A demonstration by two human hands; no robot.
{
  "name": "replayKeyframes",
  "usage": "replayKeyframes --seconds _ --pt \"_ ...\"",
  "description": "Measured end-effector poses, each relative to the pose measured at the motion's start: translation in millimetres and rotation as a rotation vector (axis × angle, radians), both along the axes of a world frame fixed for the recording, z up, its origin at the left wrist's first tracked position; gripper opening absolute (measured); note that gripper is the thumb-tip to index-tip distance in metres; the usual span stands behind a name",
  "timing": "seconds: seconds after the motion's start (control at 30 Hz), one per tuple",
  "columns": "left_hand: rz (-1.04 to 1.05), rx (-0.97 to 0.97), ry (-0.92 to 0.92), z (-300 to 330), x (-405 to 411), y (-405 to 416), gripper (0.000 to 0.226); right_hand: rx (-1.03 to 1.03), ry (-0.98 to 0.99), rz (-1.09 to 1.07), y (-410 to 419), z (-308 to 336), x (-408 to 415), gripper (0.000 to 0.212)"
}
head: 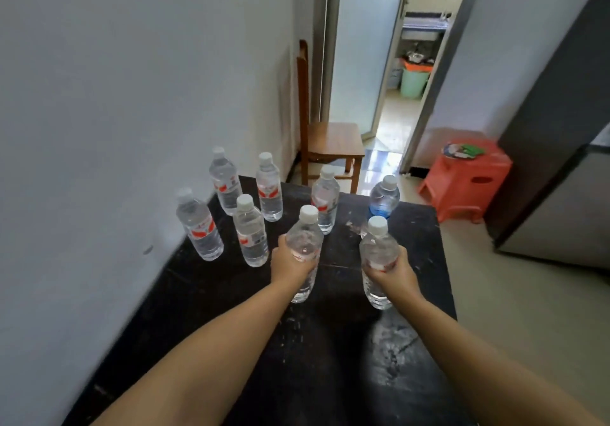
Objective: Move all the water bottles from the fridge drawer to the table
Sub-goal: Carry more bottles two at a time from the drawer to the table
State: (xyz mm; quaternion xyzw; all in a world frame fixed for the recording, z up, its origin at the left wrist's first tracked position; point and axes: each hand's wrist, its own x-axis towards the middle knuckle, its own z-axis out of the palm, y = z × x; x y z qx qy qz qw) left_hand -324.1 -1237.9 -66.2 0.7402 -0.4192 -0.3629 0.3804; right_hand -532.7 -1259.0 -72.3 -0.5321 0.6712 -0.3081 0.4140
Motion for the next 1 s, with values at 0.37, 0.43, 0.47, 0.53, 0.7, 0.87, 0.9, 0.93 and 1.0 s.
replayKeyframes --seconds 0.37,0.43,0.47,0.53,0.7,0.87,0.9,0.93,1.0 --pt "-0.212 -0.083 0.072 -25 0 -46 0.058 -0.021 -0.052 -0.168 -20 -31 24 0.068" --pt "-0.232 -0.055 0.082 -32 2 -46 0.059 -0.007 -0.086 -0.183 -19 -36 24 0.068" --pt "-0.227 -0.039 0.086 -36 4 -46 0.059 -0.001 -0.11 -0.19 -17 -38 23 0.069" --pt "-0.191 -0.019 0.102 -43 7 -48 0.06 0.001 -0.147 -0.212 -16 -40 19 0.071" --pt "-0.203 -0.027 0.075 -47 7 -45 0.058 0.017 -0.133 -0.177 -17 -43 15 0.077" --pt "-0.225 0.018 0.019 -47 10 -47 0.056 0.091 -0.169 -0.165 -19 -44 13 0.084" --pt "-0.241 0.047 -0.002 -44 11 -46 0.069 0.113 -0.183 -0.157 -18 -44 11 0.088" --pt "-0.259 0.064 -0.022 -38 14 -44 0.078 0.137 -0.189 -0.147 -17 -43 8 0.094" --pt "-0.277 0.109 -0.073 -27 18 -38 0.084 0.189 -0.174 -0.132 -16 -43 3 0.108"
